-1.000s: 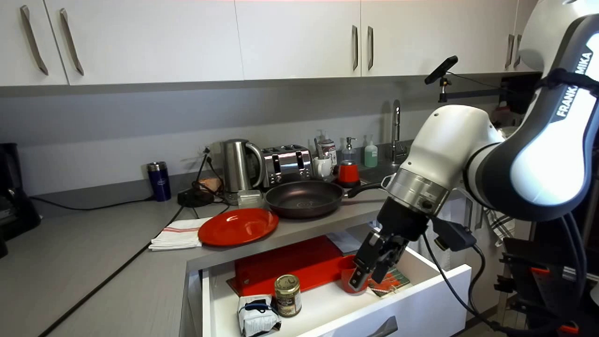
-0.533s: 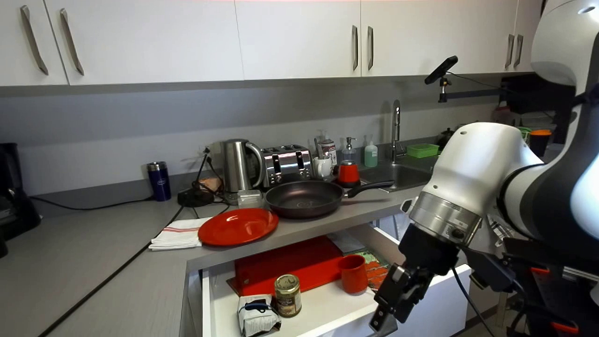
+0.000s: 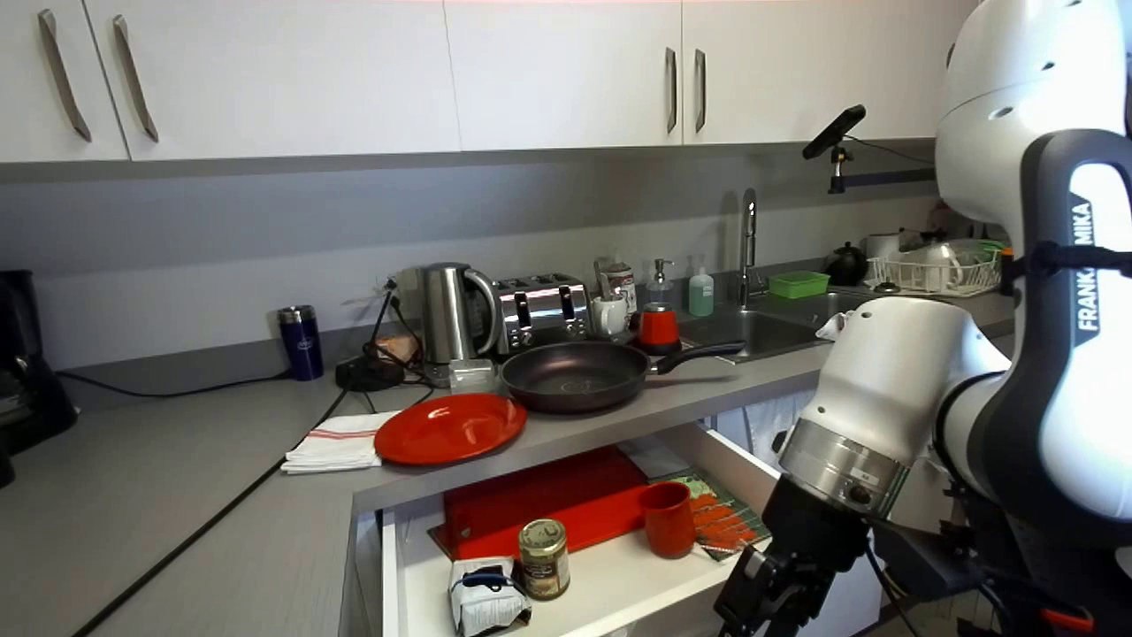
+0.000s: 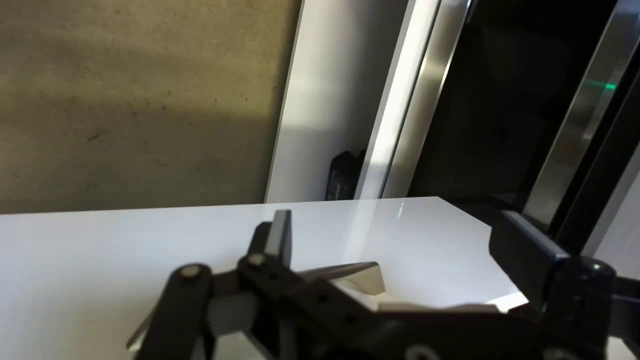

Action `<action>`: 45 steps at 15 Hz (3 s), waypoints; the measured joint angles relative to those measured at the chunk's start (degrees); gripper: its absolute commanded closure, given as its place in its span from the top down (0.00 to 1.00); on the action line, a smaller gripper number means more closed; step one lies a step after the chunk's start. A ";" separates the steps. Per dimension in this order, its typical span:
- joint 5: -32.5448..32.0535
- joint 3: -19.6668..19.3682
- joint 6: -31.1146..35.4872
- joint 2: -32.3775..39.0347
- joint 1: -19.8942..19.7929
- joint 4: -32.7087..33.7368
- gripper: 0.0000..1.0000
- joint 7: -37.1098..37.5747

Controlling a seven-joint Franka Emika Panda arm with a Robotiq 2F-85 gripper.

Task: Pick up the red cup and put it in the drawer

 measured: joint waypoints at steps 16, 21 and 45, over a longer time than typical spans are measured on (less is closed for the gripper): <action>-6.77 -4.81 -0.41 8.94 -6.34 -1.45 1.00 3.21; -6.76 -9.16 -1.56 8.46 -2.71 -1.51 1.00 3.02; -2.93 -39.30 -7.84 0.80 29.69 -1.46 1.00 0.66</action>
